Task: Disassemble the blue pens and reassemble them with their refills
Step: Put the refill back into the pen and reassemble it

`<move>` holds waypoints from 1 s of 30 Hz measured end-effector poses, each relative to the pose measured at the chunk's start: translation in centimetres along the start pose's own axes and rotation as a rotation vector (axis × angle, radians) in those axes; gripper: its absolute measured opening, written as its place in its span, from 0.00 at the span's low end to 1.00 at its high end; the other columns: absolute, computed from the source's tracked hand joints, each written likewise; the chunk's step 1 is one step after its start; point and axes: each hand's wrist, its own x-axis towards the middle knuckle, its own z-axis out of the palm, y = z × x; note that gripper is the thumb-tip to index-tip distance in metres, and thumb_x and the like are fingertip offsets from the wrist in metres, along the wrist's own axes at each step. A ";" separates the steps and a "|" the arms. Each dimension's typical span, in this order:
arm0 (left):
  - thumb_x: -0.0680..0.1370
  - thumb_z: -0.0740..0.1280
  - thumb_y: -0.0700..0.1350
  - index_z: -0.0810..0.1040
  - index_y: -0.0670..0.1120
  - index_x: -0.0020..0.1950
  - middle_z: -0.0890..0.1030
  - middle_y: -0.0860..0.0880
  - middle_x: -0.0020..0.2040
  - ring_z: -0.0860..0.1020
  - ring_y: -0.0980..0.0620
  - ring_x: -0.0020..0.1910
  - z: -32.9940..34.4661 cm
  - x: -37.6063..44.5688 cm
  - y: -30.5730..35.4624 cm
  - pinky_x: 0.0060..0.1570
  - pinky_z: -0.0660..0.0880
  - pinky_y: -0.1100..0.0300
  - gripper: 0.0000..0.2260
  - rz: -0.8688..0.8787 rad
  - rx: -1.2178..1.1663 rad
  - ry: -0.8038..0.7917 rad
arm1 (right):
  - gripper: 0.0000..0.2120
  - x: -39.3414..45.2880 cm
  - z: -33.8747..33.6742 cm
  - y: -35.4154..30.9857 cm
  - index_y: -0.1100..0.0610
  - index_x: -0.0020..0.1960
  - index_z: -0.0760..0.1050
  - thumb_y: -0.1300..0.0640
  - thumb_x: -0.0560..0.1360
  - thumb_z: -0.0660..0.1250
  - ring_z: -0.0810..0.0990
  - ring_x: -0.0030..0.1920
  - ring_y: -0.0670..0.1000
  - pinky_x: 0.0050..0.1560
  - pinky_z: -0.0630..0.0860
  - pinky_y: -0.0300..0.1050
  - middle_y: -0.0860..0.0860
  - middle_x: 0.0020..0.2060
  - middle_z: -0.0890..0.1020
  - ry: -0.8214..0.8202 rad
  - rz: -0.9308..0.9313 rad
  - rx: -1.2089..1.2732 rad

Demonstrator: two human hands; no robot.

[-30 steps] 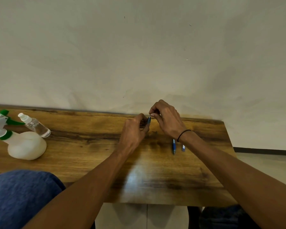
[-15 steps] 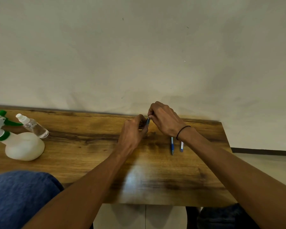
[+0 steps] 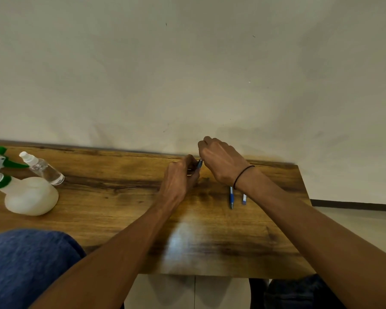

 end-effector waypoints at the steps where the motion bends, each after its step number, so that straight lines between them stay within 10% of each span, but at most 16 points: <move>1: 0.79 0.74 0.38 0.83 0.39 0.55 0.88 0.42 0.51 0.88 0.47 0.47 0.0 0.0 0.0 0.48 0.85 0.57 0.06 0.002 0.002 0.002 | 0.16 0.0 0.0 -0.1 0.62 0.59 0.72 0.73 0.74 0.66 0.77 0.53 0.60 0.44 0.76 0.52 0.60 0.56 0.76 0.000 -0.003 -0.011; 8: 0.80 0.73 0.40 0.83 0.38 0.55 0.89 0.43 0.51 0.88 0.46 0.46 0.1 -0.1 0.0 0.47 0.86 0.51 0.06 0.007 0.017 0.005 | 0.15 0.1 0.5 -0.1 0.61 0.59 0.74 0.73 0.75 0.68 0.78 0.52 0.59 0.45 0.78 0.51 0.59 0.55 0.77 0.003 -0.020 0.039; 14: 0.79 0.74 0.40 0.82 0.43 0.53 0.88 0.47 0.49 0.84 0.57 0.43 -0.3 -0.2 -0.4 0.42 0.78 0.75 0.04 -0.029 -0.041 0.012 | 0.11 0.3 1.5 1.7 0.57 0.62 0.71 0.67 0.82 0.65 0.82 0.38 0.45 0.37 0.81 0.39 0.53 0.45 0.80 0.046 0.123 0.540; 20: 0.78 0.75 0.38 0.83 0.43 0.53 0.88 0.47 0.49 0.85 0.55 0.44 -0.2 -0.3 -0.4 0.48 0.85 0.61 0.06 -0.011 -0.036 0.011 | 0.15 0.0 4.3 3.3 0.54 0.60 0.75 0.68 0.78 0.69 0.81 0.46 0.56 0.47 0.82 0.57 0.53 0.47 0.81 0.045 0.226 0.447; 30: 0.77 0.75 0.40 0.82 0.46 0.50 0.88 0.48 0.46 0.87 0.52 0.44 -0.1 -0.1 -0.7 0.46 0.86 0.52 0.04 -0.036 -0.045 0.029 | 0.15 -0.7 7.9 2.0 0.52 0.62 0.75 0.61 0.78 0.72 0.80 0.54 0.59 0.51 0.81 0.55 0.57 0.59 0.79 -0.162 0.221 0.317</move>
